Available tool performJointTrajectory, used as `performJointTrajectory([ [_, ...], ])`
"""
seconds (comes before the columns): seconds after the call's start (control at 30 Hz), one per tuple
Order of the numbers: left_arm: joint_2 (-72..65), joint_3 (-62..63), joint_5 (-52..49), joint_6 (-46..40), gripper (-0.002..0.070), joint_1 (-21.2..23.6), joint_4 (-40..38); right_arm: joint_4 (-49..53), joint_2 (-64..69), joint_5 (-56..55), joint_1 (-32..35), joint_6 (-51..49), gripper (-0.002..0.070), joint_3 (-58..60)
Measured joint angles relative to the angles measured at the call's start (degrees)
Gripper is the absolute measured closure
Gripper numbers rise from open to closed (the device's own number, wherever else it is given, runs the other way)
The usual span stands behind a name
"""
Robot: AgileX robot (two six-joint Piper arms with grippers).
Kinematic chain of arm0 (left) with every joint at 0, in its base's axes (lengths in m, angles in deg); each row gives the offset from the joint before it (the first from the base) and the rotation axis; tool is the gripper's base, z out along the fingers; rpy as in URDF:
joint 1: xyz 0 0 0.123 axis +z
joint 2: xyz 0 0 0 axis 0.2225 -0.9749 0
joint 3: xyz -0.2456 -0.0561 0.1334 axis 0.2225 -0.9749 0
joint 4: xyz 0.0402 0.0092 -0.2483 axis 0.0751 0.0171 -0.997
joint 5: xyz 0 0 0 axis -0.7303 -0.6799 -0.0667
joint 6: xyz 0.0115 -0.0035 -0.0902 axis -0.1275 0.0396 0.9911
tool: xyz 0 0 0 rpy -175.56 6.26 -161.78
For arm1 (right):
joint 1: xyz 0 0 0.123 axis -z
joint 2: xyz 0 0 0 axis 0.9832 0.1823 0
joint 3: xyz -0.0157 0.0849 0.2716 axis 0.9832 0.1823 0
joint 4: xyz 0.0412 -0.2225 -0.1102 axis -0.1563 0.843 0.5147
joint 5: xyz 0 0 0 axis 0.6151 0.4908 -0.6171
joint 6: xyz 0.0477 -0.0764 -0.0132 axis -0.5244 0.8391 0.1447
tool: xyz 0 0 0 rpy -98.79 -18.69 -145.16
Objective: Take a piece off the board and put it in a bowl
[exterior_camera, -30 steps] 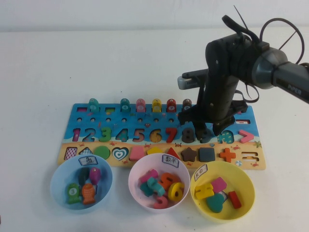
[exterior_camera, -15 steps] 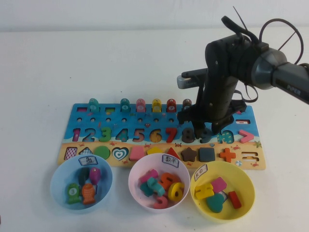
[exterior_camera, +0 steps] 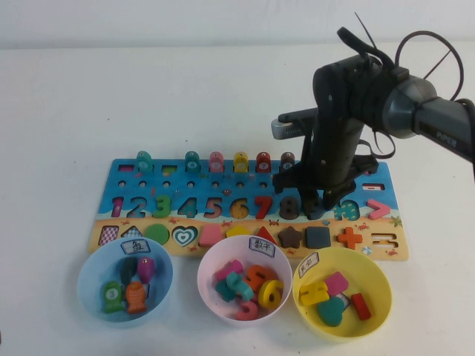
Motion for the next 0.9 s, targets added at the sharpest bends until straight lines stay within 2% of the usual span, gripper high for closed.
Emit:
performJointTrajectory([
  [0.03, 0.0, 0.0, 0.0, 0.0, 0.0678, 0.0, 0.0, 0.0, 0.3, 0.3, 0.0, 0.0, 0.0435, -0.3],
  [0.37, 0.0, 0.0, 0.0, 0.0, 0.0678, 0.0, 0.0, 2.5, 1.5, 2.5, 0.0, 0.0, 0.0435, -8.8],
  [0.6, 0.0, 0.0, 0.0, 0.0, 0.0678, 0.0, 0.0, 1.5, 1.5, 2.6, 0.0, 0.2, 0.0435, -9.4],
  [0.8, 0.0, 0.0, 0.0, 0.0, 0.0678, 0.0, 0.0, -7.9, -2.1, 2.6, -0.4, 8.5, 0.0435, -8.8],
  [0.9, 0.0, 0.0, 0.0, 0.0, 0.0678, 0.0, 0.0, -10.5, -7.1, 2.6, -2.8, 14.0, 0.0435, -5.7],
])
